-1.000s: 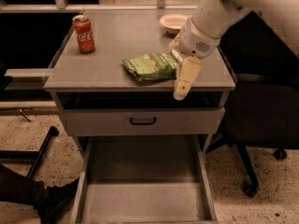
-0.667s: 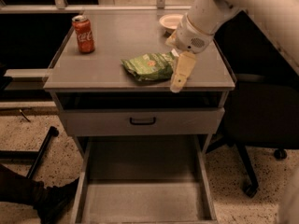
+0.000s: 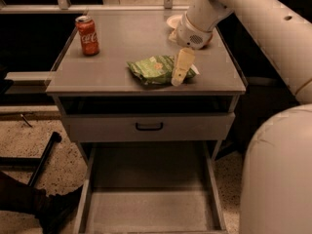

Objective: Place green jalapeno chip bag into middle drawer

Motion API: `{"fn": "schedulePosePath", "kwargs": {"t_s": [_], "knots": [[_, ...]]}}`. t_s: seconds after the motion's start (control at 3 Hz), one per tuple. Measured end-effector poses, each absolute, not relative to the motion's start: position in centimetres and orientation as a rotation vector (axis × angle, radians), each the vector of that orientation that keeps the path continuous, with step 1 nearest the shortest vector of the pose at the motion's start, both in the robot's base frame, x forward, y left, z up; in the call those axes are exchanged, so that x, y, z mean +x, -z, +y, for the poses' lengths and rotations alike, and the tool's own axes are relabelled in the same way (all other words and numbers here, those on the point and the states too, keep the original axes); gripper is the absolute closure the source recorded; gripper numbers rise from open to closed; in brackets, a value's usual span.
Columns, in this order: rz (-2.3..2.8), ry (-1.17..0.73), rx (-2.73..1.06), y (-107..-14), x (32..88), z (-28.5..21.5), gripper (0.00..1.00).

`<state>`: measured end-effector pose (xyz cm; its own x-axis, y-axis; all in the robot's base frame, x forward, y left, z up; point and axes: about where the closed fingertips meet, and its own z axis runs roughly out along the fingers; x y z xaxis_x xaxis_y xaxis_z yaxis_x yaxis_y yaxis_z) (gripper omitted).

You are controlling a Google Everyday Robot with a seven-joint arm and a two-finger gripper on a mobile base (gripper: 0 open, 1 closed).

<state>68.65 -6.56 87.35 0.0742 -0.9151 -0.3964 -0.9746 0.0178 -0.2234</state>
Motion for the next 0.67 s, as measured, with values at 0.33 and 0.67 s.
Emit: {"fn": "schedulePosePath", "kwargs": {"t_s": [0.33, 0.67], "knots": [[1.887, -0.182, -1.911, -85.9, 70.4, -6.5, 0.00], [1.898, -0.203, -1.909, -84.5, 71.4, -6.2, 0.00]]}}
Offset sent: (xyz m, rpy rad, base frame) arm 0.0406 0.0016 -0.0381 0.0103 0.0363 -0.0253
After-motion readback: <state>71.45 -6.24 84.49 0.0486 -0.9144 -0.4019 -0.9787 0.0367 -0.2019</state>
